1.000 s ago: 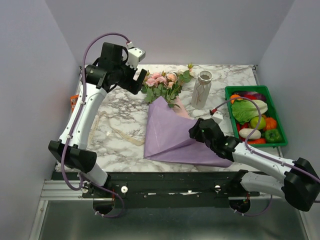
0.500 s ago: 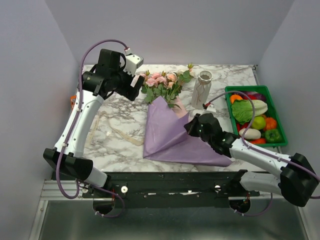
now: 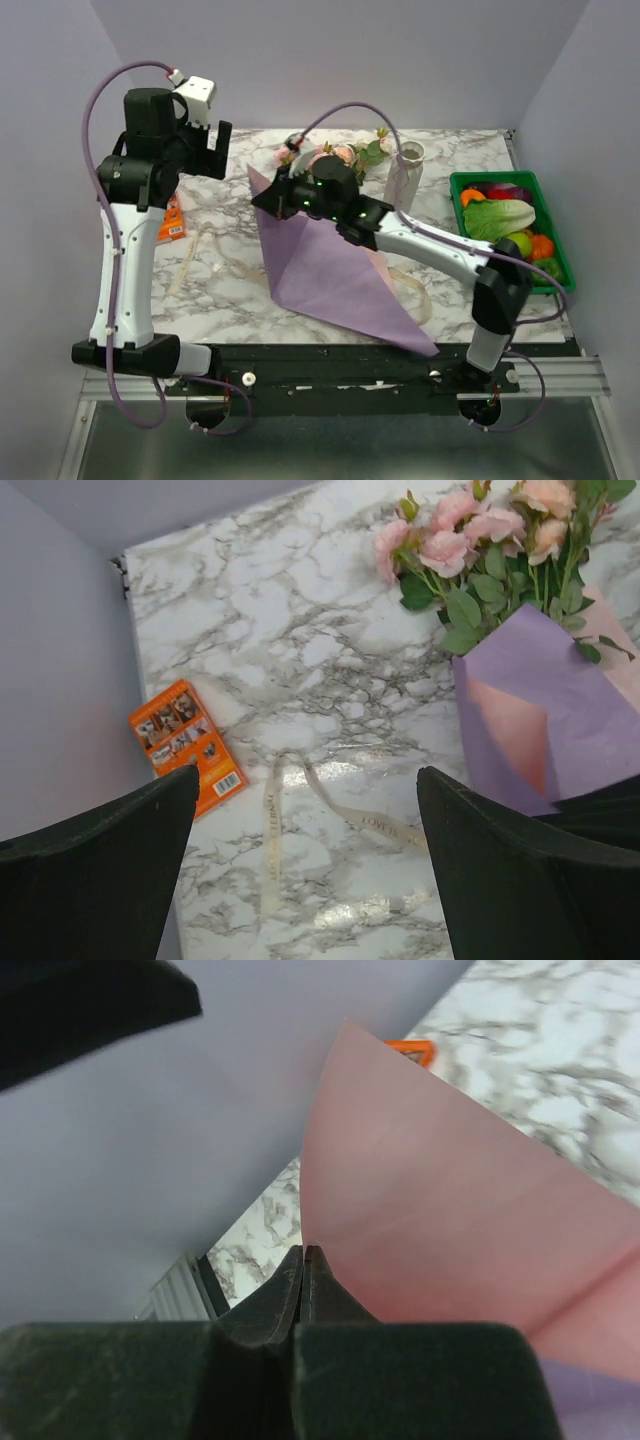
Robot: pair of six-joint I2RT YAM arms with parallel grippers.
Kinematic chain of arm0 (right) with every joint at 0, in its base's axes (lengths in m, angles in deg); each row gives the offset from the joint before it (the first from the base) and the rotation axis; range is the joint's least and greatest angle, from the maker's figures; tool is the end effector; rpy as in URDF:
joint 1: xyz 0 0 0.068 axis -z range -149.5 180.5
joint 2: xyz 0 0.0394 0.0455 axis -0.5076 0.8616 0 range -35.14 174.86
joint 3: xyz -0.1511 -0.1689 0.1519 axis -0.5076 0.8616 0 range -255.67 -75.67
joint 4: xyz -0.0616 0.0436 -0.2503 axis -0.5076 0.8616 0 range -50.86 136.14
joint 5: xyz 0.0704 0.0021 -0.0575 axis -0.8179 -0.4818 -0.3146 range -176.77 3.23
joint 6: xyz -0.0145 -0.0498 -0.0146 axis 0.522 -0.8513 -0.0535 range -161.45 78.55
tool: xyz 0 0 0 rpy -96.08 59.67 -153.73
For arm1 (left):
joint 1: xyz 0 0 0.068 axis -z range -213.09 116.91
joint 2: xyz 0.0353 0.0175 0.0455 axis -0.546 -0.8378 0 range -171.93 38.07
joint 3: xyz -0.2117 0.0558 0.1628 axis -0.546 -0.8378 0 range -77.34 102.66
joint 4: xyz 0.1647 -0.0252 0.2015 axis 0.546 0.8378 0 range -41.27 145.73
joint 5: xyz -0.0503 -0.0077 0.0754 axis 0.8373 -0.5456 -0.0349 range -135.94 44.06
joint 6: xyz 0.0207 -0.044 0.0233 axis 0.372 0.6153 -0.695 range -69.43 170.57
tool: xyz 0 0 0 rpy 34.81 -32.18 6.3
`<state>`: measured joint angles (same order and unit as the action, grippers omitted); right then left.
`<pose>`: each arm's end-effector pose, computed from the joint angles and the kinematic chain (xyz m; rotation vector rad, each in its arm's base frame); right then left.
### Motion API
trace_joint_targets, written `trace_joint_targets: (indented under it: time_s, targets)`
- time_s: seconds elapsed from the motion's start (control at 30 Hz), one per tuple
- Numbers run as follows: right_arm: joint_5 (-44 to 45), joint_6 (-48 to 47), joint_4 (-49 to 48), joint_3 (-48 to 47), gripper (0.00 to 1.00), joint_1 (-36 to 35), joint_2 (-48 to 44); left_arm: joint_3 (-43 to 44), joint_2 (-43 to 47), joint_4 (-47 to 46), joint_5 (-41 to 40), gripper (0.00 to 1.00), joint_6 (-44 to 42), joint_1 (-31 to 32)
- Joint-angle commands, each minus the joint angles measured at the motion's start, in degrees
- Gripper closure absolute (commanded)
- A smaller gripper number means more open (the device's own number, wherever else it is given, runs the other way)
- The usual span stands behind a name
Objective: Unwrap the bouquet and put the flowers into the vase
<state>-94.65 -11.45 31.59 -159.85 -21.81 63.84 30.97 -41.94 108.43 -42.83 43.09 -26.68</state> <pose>0.2539 0.3367 0.3560 -0.4657 1.7841 1.1626 0.2533 -0.0304 0.4854 0.2883 2.0985 -0.0465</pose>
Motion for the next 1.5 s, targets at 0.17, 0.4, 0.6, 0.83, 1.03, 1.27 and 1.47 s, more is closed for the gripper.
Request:
trace_joint_targets:
  time_s: [0.17, 0.4, 0.6, 0.83, 1.03, 1.27, 1.47]
  targets:
    - [-16.2, -3.1, 11.9, -27.7, 0.48, -5.3, 28.6, -5.7, 11.2, 3.8, -2.1, 0.01, -2.8, -1.8]
    - [-18.2, -2.0, 16.1, -49.5, 0.00, -6.7, 41.2, -2.1, 13.0, 6.7, -5.7, 0.01, -3.4, -2.0]
    - [-9.6, -7.8, 16.2, -39.6, 0.00, -5.6, 32.7, -0.9, 13.1, 6.1, -7.4, 0.01, -3.9, -2.1]
    - [-2.5, -8.5, 8.4, -14.2, 0.00, 1.2, 11.3, -4.1, 11.5, 3.1, 1.3, 0.01, -4.2, -2.1]
    - [-1.7, -10.8, 4.1, 2.8, 0.01, 6.5, -7.6, -13.7, 1.9, 2.5, 29.9, 0.01, -13.6, -1.8]
    - [-6.4, -12.1, 4.7, 16.4, 0.18, 9.9, -20.4, -2.5, -23.8, 14.8, 41.5, 0.01, -29.7, -1.8]
    - [-5.9, -10.8, 4.3, 22.1, 0.17, 11.4, -26.3, 6.5, -38.6, 19.0, 44.3, 0.01, -35.3, -1.8]
